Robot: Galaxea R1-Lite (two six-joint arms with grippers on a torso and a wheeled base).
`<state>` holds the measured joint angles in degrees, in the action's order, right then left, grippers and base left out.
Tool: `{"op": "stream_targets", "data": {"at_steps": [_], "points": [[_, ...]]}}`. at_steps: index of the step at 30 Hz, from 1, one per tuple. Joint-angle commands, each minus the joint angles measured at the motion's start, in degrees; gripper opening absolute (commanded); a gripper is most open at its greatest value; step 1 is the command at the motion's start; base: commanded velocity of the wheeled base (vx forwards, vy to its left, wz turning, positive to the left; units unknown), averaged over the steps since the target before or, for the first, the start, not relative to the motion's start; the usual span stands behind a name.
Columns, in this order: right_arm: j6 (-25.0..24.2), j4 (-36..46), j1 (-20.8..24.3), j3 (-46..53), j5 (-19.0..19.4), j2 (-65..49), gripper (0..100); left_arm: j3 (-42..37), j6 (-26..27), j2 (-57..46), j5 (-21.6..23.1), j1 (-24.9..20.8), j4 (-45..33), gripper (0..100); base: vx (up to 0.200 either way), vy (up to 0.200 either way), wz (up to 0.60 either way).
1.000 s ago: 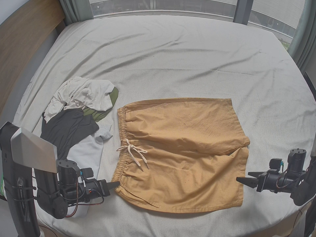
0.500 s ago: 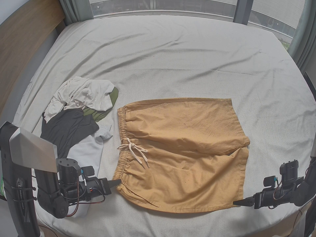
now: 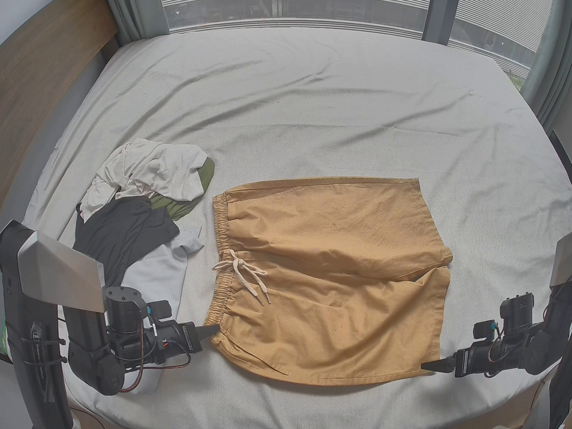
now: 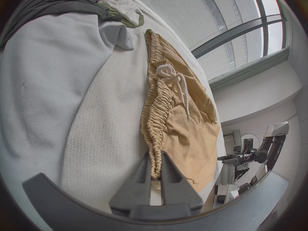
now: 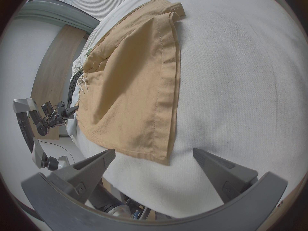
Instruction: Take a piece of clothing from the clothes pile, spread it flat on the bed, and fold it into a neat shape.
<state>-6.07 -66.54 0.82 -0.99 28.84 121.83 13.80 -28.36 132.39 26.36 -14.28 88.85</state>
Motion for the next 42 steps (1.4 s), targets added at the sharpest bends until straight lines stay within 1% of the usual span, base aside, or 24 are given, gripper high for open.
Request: {"op": "stream_targets", "data": {"at_steps": [1, 6, 10, 11, 16, 21, 25, 29, 32, 33, 39, 42], "points": [[-0.3, -3.8, 1.6, 1.0, -1.2, 7.5, 100, 0.0, 0.0, -0.1, 0.0, 0.1, 0.0, 0, 0.000, 0.000, 0.00], [-0.7, -4.5, 2.6, 1.0, -1.2, 7.8, 100, 0.0, 0.0, -0.2, 0.0, 0.2, 0.0, 0, 0.000, 0.000, 0.00], [-2.1, -6.9, 2.9, 1.0, -1.2, 8.2, 100, 0.0, 0.1, -0.2, 0.0, 0.1, 0.0, 0, 0.000, 0.000, 0.00], [-2.1, -6.9, 2.9, 1.0, -1.2, 8.2, 0, 0.0, 0.1, -0.2, 0.0, 0.1, 0.0, 0, 0.000, 0.000, 0.00], [-3.2, -7.8, 4.0, 1.0, -1.1, 8.8, 0, 0.4, 0.0, -0.1, 0.0, 0.2, 0.0, 0, 0.000, 0.000, 0.00], [-3.5, -8.0, 4.1, 1.0, -1.1, 8.8, 0, 0.4, 0.0, 0.0, 0.0, 0.2, 0.0, 0, 0.000, 0.000, 0.00], [-3.5, -7.6, 2.8, 1.0, -1.1, 7.7, 0, 0.4, 0.0, 0.0, 0.0, 0.3, 0.0, 0, 0.000, 0.000, 0.00], [-3.2, -6.5, 1.0, 1.0, -1.2, 3.5, 0, -0.4, -0.3, -0.6, 0.1, -0.1, 0.0, 0, 0.000, 0.000, 0.00], [-2.8, -3.6, 0.0, 1.0, -1.2, -0.6, 0, -2.4, -0.5, -2.2, 0.5, -0.3, -0.1, 0, 0.000, 0.000, 0.00], [-2.5, -0.3, -0.3, 1.0, -1.2, -4.9, 0, -4.9, -0.6, -3.2, 1.1, -0.6, -0.1, 0, 0.000, 0.000, 0.00], [-1.6, 12.7, 0.7, 1.0, -1.2, -16.9, 0, -11.5, -0.1, -2.9, 1.3, -2.5, -0.1, 0, 0.000, 0.000, 0.00], [-1.6, 15.2, 0.7, 0.9, -1.3, -18.8, 0, -12.4, -0.1, -2.0, 1.3, -2.9, -0.1, 0, 0.000, 0.000, 0.00]]}}
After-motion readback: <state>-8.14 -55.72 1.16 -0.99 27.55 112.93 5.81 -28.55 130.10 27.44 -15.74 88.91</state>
